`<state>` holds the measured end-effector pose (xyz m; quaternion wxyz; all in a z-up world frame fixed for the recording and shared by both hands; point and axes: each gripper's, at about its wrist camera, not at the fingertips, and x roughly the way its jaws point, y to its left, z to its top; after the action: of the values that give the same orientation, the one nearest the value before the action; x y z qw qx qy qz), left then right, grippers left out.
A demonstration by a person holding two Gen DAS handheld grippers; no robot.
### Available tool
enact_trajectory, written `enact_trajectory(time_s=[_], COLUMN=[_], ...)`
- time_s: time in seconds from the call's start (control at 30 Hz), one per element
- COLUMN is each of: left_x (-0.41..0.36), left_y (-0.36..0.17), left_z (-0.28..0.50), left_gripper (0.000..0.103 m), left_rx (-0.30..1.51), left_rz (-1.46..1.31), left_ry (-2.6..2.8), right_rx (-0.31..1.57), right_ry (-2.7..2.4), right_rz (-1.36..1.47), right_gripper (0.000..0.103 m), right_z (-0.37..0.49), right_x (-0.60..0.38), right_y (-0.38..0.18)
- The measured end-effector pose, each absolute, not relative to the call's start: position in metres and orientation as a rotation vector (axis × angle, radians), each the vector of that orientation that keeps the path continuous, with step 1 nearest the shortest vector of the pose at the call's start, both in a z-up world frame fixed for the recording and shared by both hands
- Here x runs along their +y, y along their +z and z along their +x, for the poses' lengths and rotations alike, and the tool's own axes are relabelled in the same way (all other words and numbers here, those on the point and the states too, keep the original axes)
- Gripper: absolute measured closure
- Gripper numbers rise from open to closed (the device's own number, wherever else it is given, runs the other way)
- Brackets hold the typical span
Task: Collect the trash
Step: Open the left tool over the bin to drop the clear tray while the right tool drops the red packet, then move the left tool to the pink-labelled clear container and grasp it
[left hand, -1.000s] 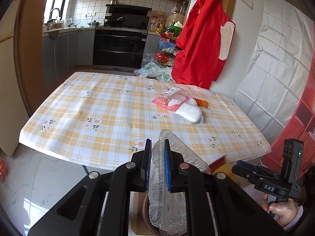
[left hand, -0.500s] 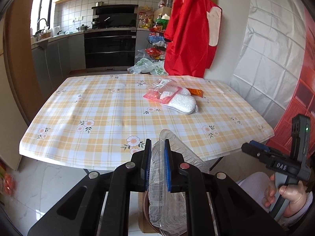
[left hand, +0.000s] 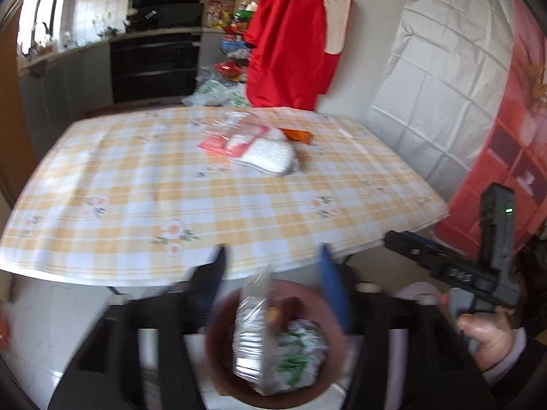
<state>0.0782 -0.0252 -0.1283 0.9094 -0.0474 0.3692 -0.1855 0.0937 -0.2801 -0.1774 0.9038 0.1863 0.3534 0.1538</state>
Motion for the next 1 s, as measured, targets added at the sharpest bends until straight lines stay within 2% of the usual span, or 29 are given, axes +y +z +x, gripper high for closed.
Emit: enact_trajectory(time_s=[0.2, 0.3, 0.47, 1.0], left_x=[-0.028, -0.020, -0.006, 0.022], left_y=[-0.123, -0.127, -0.136, -0.166], left_z=[0.071, 0.071, 0.075, 0.089], left_gripper=[0.010, 0.006, 0.006, 0.006], left_rx=[0.715, 0.716, 0.743, 0.792], left_rz=[-0.101, -0.129, -0.143, -0.205], left_ry=[-0.372, -0.337, -0.266, -0.169], right_rx=[0.746, 0.760, 0.770, 0.818], right_ry=[0.310, 0.309, 0.303, 0.275], right_rz=[0.390, 0.387, 0.366, 0.317], right_gripper=[0.018, 0.011, 0.006, 0.006], right_z=[0.093, 0.094, 0.094, 0.110], right_x=[-0.282, -0.280, -0.275, -0.273], right_y=[-0.184, -0.188, -0.188, -0.203])
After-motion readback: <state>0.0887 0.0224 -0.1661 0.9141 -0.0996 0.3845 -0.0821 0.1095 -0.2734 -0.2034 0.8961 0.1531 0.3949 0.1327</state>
